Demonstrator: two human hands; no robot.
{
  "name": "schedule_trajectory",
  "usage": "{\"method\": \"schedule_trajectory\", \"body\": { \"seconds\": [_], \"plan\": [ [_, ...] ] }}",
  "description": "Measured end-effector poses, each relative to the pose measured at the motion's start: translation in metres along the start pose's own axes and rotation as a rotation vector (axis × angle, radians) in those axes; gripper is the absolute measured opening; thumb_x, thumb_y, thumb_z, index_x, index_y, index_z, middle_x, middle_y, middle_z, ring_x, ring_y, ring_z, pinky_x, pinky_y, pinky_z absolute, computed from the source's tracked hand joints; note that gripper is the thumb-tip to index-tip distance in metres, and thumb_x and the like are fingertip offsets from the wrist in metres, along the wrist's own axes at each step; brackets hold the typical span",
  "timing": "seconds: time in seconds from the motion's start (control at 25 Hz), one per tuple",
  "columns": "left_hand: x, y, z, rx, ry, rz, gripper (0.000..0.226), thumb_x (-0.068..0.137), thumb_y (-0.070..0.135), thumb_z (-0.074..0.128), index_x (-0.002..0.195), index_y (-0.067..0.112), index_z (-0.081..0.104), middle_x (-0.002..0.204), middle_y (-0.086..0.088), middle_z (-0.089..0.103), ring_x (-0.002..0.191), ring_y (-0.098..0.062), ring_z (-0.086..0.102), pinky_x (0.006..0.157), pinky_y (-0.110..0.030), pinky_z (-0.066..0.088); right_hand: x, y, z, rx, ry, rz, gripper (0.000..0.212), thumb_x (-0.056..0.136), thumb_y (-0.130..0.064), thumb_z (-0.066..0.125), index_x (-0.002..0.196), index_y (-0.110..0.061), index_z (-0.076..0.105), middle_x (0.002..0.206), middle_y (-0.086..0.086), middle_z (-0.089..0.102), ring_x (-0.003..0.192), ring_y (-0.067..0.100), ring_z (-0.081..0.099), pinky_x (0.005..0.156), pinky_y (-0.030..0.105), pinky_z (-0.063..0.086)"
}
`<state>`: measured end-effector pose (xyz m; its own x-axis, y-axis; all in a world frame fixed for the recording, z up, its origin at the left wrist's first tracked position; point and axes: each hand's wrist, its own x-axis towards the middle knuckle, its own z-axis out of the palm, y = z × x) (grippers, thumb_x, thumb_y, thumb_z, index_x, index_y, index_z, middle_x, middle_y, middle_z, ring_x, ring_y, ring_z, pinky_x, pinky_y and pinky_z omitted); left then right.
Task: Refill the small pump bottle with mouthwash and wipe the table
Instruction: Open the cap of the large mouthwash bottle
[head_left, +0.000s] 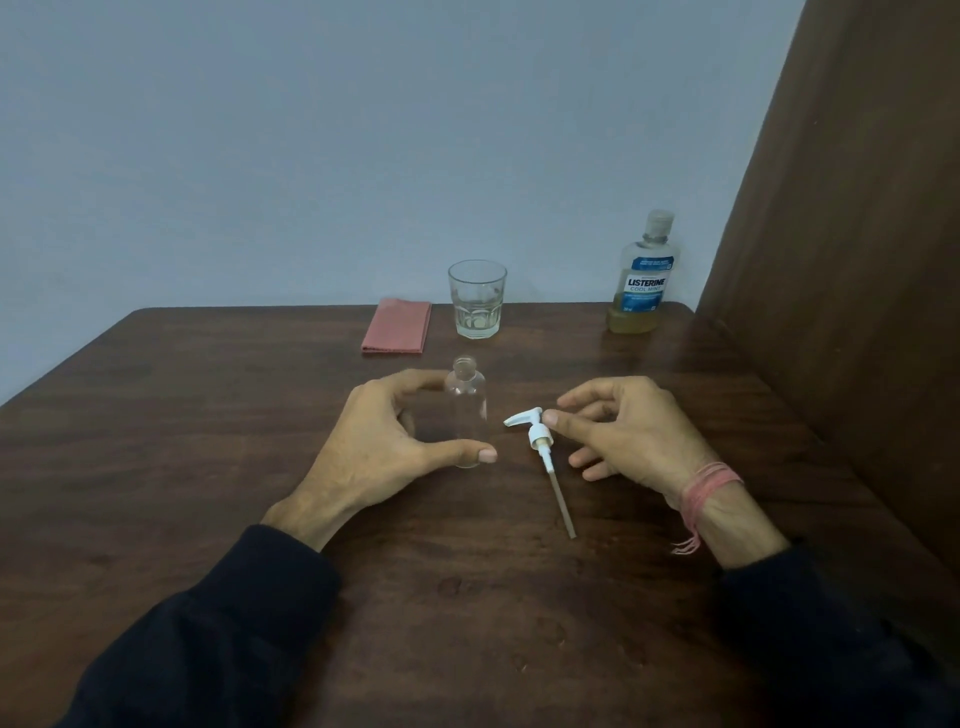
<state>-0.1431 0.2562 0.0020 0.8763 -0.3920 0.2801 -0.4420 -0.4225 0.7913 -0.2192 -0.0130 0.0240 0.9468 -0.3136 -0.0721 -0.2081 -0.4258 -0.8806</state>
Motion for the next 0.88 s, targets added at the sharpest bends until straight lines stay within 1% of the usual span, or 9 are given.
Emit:
{"method": "schedule_trajectory", "body": {
  "seconds": [0.08,0.12,0.2,0.32,0.4,0.52,0.72,0.8,0.88],
  "plan": [
    [-0.005,0.013,-0.004,-0.071,0.19,0.059,0.096,0.062,0.069,0.105,0.147,0.039,0.072,0.122,0.016,0.079,0.062,-0.004,0.047,0.058,-0.027,0.046,0.001,-0.003,-0.004,-0.034,0.078,-0.052,0.035,0.091,-0.04,0.087,0.121,-0.033,0.07,0.096,-0.006,0.08,0.081,0.012,0.081,0.063,0.028,0.066],
    [-0.006,0.025,-0.003,-0.118,0.321,0.142,0.083,0.071,0.068,0.101,0.143,0.036,0.074,0.125,0.008,0.077,0.065,-0.004,0.048,0.06,-0.03,0.045,0.002,-0.004,-0.009,-0.007,0.133,-0.087,0.037,0.092,-0.038,0.086,0.125,-0.033,0.069,0.097,-0.007,0.08,0.087,0.012,0.08,0.065,0.028,0.067],
    [-0.004,0.061,0.012,-0.244,0.512,0.376,0.039,0.097,0.059,0.089,0.122,0.032,0.076,0.104,0.003,0.075,0.058,-0.005,0.052,0.055,-0.029,0.043,0.01,-0.004,-0.028,0.129,0.245,-0.159,0.038,0.095,-0.031,0.084,0.131,-0.027,0.07,0.103,-0.007,0.079,0.099,0.012,0.077,0.071,0.032,0.069],
    [0.021,0.123,0.062,-0.301,0.425,0.525,0.008,0.11,0.042,0.077,0.107,0.036,0.074,0.092,0.01,0.073,0.058,-0.004,0.062,0.055,-0.025,0.048,0.04,-0.001,-0.06,0.314,0.392,-0.218,0.033,0.097,-0.019,0.082,0.128,-0.019,0.071,0.109,0.001,0.079,0.104,0.017,0.077,0.081,0.042,0.07],
    [0.056,0.147,0.099,-0.268,0.271,0.353,0.008,0.107,0.037,0.075,0.115,0.037,0.076,0.105,0.014,0.075,0.069,-0.006,0.064,0.069,-0.026,0.057,0.07,0.0,-0.082,0.357,0.45,-0.189,0.031,0.098,-0.014,0.078,0.128,-0.018,0.07,0.114,0.003,0.079,0.109,0.02,0.077,0.09,0.044,0.068],
    [0.122,0.152,0.145,-0.256,0.06,0.043,0.034,0.11,0.012,0.067,0.142,0.023,0.069,0.14,0.003,0.071,0.101,-0.015,0.074,0.102,-0.047,0.066,0.115,0.002,-0.107,0.307,0.455,-0.102,0.048,0.101,-0.004,0.068,0.145,-0.018,0.06,0.142,0.005,0.068,0.131,0.021,0.066,0.111,0.038,0.056],
    [0.217,0.157,0.187,-0.292,0.031,-0.162,0.097,0.101,-0.014,0.065,0.182,0.022,0.026,0.188,-0.009,0.014,0.162,-0.041,0.048,0.127,-0.053,0.053,0.177,0.006,-0.128,0.105,0.211,-0.092,0.098,0.104,0.004,0.062,0.174,-0.033,0.004,0.176,0.011,0.028,0.156,0.032,0.04,0.127,0.047,0.038],
    [0.24,0.154,0.2,-0.319,-0.005,-0.217,0.102,0.102,-0.01,0.072,0.183,0.023,0.02,0.186,-0.013,0.026,0.161,-0.042,0.051,0.125,-0.053,0.054,0.19,0.004,-0.127,0.068,0.106,-0.101,0.097,0.106,0.003,0.06,0.173,-0.038,0.003,0.173,0.011,0.034,0.149,0.034,0.048,0.124,0.05,0.043],
    [0.247,0.146,0.209,-0.234,0.015,-0.187,0.075,0.106,0.008,0.08,0.171,0.019,0.044,0.165,-0.014,0.061,0.149,-0.036,0.065,0.121,-0.051,0.057,0.194,0.007,-0.121,0.038,0.068,-0.127,0.086,0.108,0.001,0.056,0.17,-0.04,0.014,0.164,0.011,0.047,0.14,0.031,0.056,0.122,0.049,0.046]
  ]
}}
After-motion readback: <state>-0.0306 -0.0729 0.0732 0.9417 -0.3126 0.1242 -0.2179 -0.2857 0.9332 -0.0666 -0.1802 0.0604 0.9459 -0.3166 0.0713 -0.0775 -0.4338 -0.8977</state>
